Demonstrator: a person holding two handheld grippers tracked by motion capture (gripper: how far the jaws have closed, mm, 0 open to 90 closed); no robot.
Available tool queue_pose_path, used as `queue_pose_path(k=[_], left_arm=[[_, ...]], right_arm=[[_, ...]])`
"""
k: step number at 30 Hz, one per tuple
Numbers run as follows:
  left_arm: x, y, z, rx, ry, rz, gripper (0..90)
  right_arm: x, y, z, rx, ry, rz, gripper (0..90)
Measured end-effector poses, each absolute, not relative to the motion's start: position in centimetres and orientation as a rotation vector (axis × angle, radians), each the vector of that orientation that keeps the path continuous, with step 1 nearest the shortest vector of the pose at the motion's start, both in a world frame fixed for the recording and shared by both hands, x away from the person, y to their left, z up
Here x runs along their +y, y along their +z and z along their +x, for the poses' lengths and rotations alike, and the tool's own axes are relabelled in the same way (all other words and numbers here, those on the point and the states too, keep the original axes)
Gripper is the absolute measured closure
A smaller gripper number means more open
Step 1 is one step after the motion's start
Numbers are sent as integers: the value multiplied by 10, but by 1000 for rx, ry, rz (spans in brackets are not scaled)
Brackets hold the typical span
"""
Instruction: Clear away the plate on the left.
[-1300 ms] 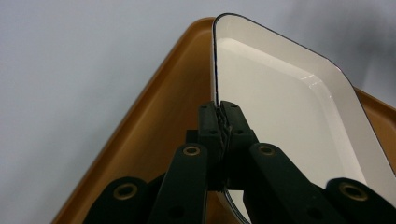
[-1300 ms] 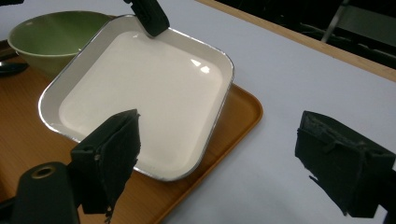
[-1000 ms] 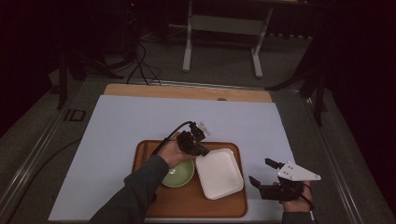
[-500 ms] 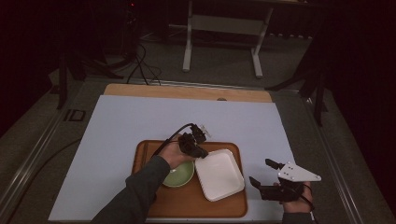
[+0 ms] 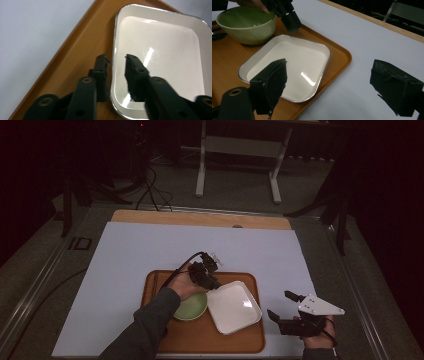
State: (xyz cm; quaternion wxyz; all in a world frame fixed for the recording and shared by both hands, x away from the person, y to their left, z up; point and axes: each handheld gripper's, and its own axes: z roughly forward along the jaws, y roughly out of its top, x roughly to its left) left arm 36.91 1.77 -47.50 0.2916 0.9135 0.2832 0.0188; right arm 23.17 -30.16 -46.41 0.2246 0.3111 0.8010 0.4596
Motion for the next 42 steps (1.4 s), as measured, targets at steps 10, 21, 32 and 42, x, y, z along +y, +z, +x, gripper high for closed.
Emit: queue_pose_path(k=[10,21,32,42], left_arm=[[38,-463,360,792,190,2386,481],[73,-445,341,857,434,2262,411],[120,-433,319,949,554,2138,406],[157,-426,296,1012,640,2056,383]], right_arm=[[-301,-464,231,2215,1262,856,135],[-297,-465,232,2229,1255,846,135],[-297,-466,232,2231,1256,843,135],[-295,-466,232,2239,1253,839,135]])
